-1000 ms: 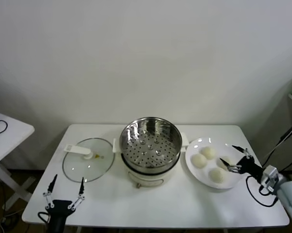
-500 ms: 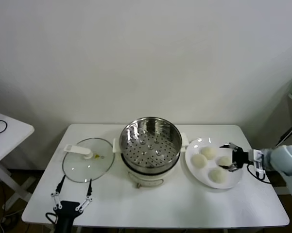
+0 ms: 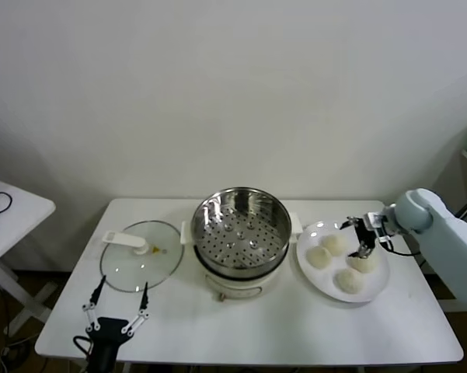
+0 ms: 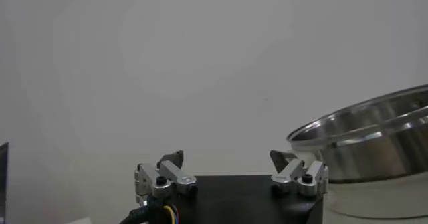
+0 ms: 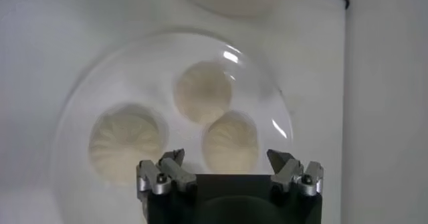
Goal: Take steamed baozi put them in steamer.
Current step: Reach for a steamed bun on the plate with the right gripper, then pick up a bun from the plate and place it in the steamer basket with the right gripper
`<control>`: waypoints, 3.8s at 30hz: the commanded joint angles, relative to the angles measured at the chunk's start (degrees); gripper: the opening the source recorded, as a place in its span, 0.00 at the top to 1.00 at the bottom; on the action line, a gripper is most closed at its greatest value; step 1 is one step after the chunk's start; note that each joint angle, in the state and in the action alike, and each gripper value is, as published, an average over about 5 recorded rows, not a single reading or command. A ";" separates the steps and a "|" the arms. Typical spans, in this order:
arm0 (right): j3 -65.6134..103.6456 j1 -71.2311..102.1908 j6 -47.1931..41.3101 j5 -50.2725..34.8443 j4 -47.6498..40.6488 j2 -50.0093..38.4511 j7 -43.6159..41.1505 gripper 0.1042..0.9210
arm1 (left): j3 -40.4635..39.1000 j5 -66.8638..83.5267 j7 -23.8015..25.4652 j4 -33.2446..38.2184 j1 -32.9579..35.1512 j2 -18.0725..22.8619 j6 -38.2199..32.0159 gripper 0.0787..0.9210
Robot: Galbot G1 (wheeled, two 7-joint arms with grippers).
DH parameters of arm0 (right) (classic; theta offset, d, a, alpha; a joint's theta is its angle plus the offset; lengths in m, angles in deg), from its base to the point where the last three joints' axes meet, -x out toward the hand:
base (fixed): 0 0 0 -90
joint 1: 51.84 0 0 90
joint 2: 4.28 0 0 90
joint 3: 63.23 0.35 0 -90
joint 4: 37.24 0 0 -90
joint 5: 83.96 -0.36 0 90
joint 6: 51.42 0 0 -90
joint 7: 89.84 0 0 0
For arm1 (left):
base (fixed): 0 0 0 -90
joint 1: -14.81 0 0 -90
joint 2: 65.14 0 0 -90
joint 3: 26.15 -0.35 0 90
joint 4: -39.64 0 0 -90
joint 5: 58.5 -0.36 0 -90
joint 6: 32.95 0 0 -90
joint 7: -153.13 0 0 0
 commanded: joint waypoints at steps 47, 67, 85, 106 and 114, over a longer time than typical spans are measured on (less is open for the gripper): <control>-1.52 -5.79 3.07 12.07 -18.36 13.85 -2.24 0.45 | 1.57 1.16 0.13 1.31 1.43 0.08 -0.09 0.12; -26.28 -27.25 4.72 -4.74 16.88 -4.17 -3.49 0.43 | 1.32 0.12 0.03 1.40 1.57 0.99 -0.69 0.12; -39.62 -44.48 21.93 -0.21 12.16 20.37 -1.54 0.40 | 2.73 0.45 -0.98 0.36 4.04 2.02 -3.16 0.12; -34.04 -25.97 33.20 16.37 2.00 29.62 0.05 0.35 | 4.01 1.94 -1.02 -0.90 3.58 1.99 -2.96 0.12; -29.07 -22.86 35.40 22.50 -1.81 31.79 1.65 0.35 | 3.90 1.84 -0.97 -0.83 3.45 1.94 -2.74 0.12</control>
